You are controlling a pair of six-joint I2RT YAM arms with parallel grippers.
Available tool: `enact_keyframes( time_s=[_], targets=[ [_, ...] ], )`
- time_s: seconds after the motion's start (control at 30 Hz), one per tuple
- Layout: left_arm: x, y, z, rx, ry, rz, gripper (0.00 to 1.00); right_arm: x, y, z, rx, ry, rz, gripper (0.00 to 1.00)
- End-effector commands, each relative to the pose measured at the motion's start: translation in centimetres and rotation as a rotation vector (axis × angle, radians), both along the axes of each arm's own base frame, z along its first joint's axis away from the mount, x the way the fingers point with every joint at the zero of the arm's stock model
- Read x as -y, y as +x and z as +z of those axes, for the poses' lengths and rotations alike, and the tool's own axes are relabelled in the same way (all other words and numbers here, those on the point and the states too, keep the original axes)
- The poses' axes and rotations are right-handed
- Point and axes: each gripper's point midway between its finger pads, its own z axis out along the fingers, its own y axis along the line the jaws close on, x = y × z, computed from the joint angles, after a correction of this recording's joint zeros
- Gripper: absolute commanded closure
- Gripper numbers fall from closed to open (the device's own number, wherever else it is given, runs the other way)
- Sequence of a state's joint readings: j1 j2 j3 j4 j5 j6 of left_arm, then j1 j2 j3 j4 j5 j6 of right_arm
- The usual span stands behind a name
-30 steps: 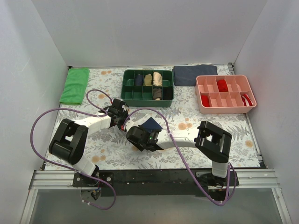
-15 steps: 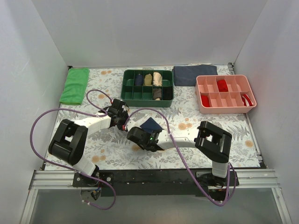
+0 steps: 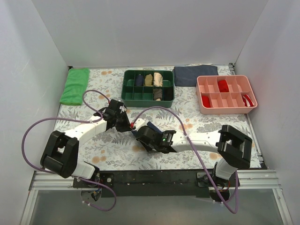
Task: Roll the underwear
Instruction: Fold the underwear at the center of the board.
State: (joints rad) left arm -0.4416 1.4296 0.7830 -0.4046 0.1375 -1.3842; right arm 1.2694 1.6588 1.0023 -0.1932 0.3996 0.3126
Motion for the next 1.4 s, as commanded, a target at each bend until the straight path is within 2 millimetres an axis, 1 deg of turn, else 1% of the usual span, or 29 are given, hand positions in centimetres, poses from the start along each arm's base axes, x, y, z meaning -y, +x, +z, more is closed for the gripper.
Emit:
enact_keyframes(
  time_s=[0.0, 0.1, 0.17, 0.2, 0.27, 0.3, 0.33, 0.37, 0.4, 0.47, 0.5, 0.53, 0.57, 0.6, 0.63, 0.67, 0.7, 0.73, 0.77, 0.8, 0.87, 0.9, 0.97, 1.13, 1.23, 1.3, 1.37],
  targets=[
    [0.1, -1.2, 1.2, -0.009, -0.037, 0.004, 0.88, -1.8, -1.9, 2.2, -0.092, 0.154, 0.025, 0.99],
    [0.5, -1.5, 1.5, -0.021, -0.053, -0.009, 0.88, -1.7, -2.6, 2.6, -0.128, 0.204, 0.036, 0.99],
    [0.7, -1.6, 1.4, -0.042, -0.043, -0.020, 0.88, -1.3, -2.6, 2.4, -0.148, 0.213, 0.017, 0.99],
    [0.9, -1.8, 1.5, -0.047, -0.040, -0.027, 0.89, -1.0, -2.9, 2.5, -0.166, 0.224, 0.025, 0.99],
    [1.2, -2.0, 1.7, -0.055, -0.037, -0.040, 0.89, 0.1, -3.2, 1.4, -0.191, 0.224, 0.004, 0.99],
    [1.7, -2.0, 2.2, -0.045, -0.044, -0.057, 0.89, 0.3, -3.6, 1.5, -0.207, 0.235, 0.012, 0.99],
    [1.9, -2.1, 2.4, -0.044, -0.036, -0.062, 0.89, 1.2, -3.8, 0.7, -0.216, 0.218, 0.001, 0.99],
    [2.1, -2.1, 2.6, -0.040, -0.031, -0.067, 0.89, 1.6, -3.8, 0.5, -0.223, 0.225, -0.019, 0.99],
    [2.7, -1.8, 3.2, -0.024, -0.029, -0.081, 0.89, 1.8, -3.9, 1.0, -0.223, 0.245, -0.020, 0.99],
    [2.8, -1.8, 3.4, -0.024, -0.007, -0.084, 0.88, 2.4, -4.2, 0.6, -0.241, 0.262, -0.038, 0.99],
    [3.2, -1.9, 3.4, -0.025, -0.003, -0.102, 0.88, 2.4, -4.5, 1.0, -0.256, 0.285, -0.027, 0.99],
    [3.5, -1.9, 3.7, -0.025, 0.000, -0.106, 0.88, 2.4, -4.4, 1.2, -0.259, 0.301, -0.028, 0.99],
    [3.5, -1.8, 3.6, -0.026, 0.011, -0.107, 0.88, 2.6, -4.4, 1.2, -0.266, 0.307, -0.041, 0.98],
    [3.8, -2.0, 3.4, -0.036, 0.024, -0.117, 0.88, 2.6, -4.6, 1.6, -0.277, 0.326, -0.032, 0.98],
    [4.0, -1.7, 3.6, -0.030, 0.027, -0.120, 0.89, 2.8, -4.4, 1.7, -0.290, 0.335, -0.037, 0.98],
    [4.0, -1.7, 3.6, -0.028, 0.042, -0.116, 0.89, 3.0, -4.5, 1.6, -0.308, 0.341, -0.033, 0.98],
    [4.0, -1.8, 3.6, -0.031, 0.050, -0.119, 0.89, 2.6, -4.7, 2.2, -0.327, 0.397, -0.018, 0.98],
    [4.0, -1.6, 3.8, -0.027, 0.054, -0.114, 0.90, 2.8, -4.2, 2.1, -0.336, 0.417, -0.043, 0.97],
    [3.8, -1.7, 3.8, -0.026, 0.060, -0.110, 0.90, 2.7, -4.6, 2.3, -0.370, 0.442, -0.021, 0.97],
    [3.6, -1.6, 3.9, -0.021, 0.068, -0.103, 0.90, 2.5, -5.2, 2.3, -0.408, 0.471, -0.004, 0.98],
    [3.4, -1.6, 4.5, -0.008, 0.069, -0.095, 0.90, 3.0, -4.5, 2.1, -0.444, 0.487, -0.045, 0.97],
    [3.4, -1.6, 4.6, -0.008, 0.066, -0.096, 0.90, 3.3, -4.9, 1.6, -0.488, 0.489, -0.048, 0.98],
    [3.5, -1.6, 4.9, -0.003, 0.058, -0.099, 0.89, 3.8, -4.4, 1.2, -0.512, 0.512, -0.088, 0.98],
    [4.0, -1.6, 4.7, -0.002, 0.045, -0.118, 0.90, 3.9, -4.3, 1.6, -0.557, 0.576, -0.103, 0.98],
    [4.5, -1.2, 5.4, 0.017, 0.027, -0.133, 0.90, 4.2, -4.0, 2.0, -0.559, 0.599, -0.127, 0.98],
    [4.9, -0.7, 6.1, 0.038, 0.017, -0.144, 0.89, 4.2, -4.2, 2.5, -0.585, 0.646, -0.114, 0.98],
    [5.2, -0.4, 6.5, 0.041, 0.015, -0.153, 0.89, 4.4, -4.4, 2.5, -0.606, 0.658, -0.126, 0.98]
  ],
)
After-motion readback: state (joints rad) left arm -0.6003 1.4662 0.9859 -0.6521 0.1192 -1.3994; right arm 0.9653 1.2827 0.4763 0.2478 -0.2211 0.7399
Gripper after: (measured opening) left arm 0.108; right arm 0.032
